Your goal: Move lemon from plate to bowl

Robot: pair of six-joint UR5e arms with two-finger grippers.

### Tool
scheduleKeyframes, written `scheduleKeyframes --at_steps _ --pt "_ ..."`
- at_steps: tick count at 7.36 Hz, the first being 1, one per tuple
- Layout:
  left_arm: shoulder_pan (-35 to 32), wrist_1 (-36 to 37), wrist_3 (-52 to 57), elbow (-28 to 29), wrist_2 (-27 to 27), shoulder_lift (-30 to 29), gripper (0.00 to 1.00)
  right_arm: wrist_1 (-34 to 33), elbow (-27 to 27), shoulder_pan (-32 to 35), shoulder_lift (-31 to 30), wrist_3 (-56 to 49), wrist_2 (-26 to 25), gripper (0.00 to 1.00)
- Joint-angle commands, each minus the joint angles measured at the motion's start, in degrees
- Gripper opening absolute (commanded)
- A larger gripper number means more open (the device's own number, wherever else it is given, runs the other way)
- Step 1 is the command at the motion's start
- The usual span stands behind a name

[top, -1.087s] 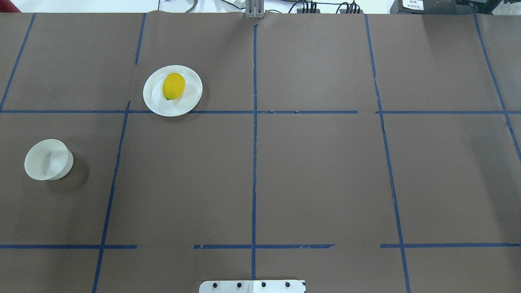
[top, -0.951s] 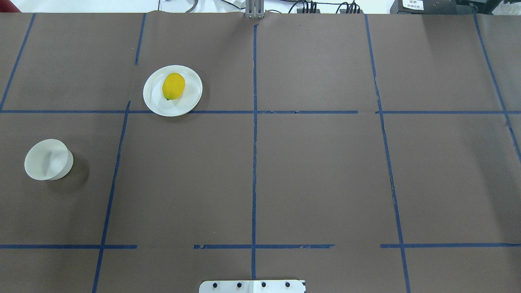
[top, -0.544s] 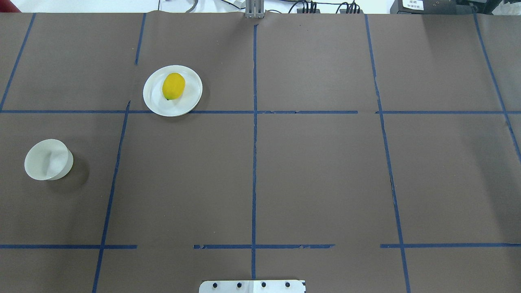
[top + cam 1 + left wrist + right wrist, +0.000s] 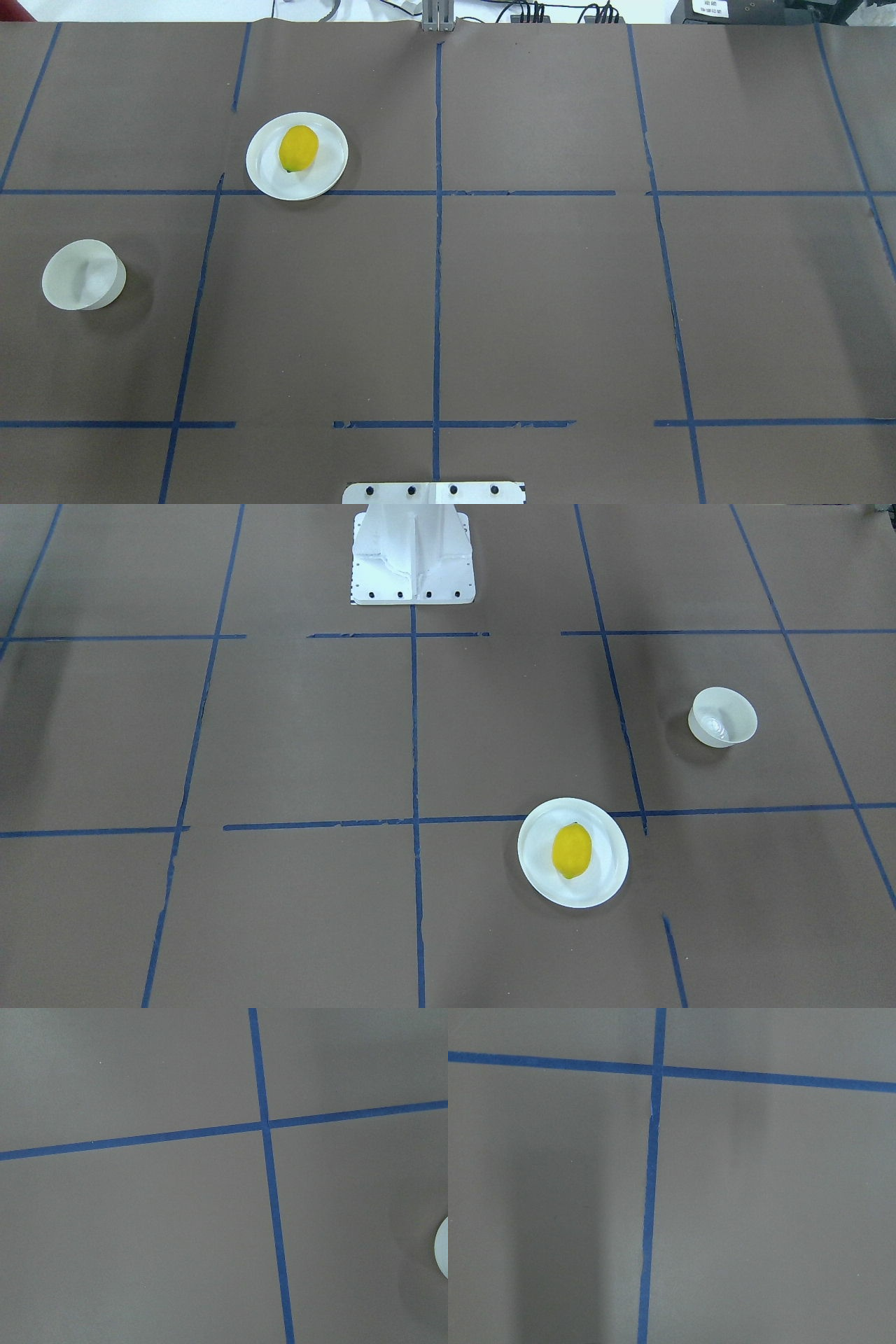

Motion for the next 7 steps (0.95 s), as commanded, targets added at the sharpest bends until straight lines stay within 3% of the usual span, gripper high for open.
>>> scheduleKeyframes --at_steps 1,2,4,5,7 --pt "0.7 0.3 -0.2 -1.1 -0.5 0.7 1.00 0.0 0.0 0.0 0.0 0.0 0.0 1.00" --pt "2.2 -2.4 -0.3 -1.6 -0.9 0.4 1.00 0.0 0.0 0.0 0.0 0.0 0.0 1.00" --pt "10.0 -9.2 -7.9 -3.7 -8.6 -1.0 1.00 0.0 0.0 0.0 0.0 0.0 0.0 1.00" --pt "14.3 -13.9 -12.3 -4.1 -8.6 -3.8 1.00 0.0 0.0 0.0 0.0 0.0 0.0 1.00" --pt "26.2 -15.7 -26.2 -3.1 -5.9 -15.3 1.00 0.0 0.0 0.0 0.0 0.0 0.0 1.00"
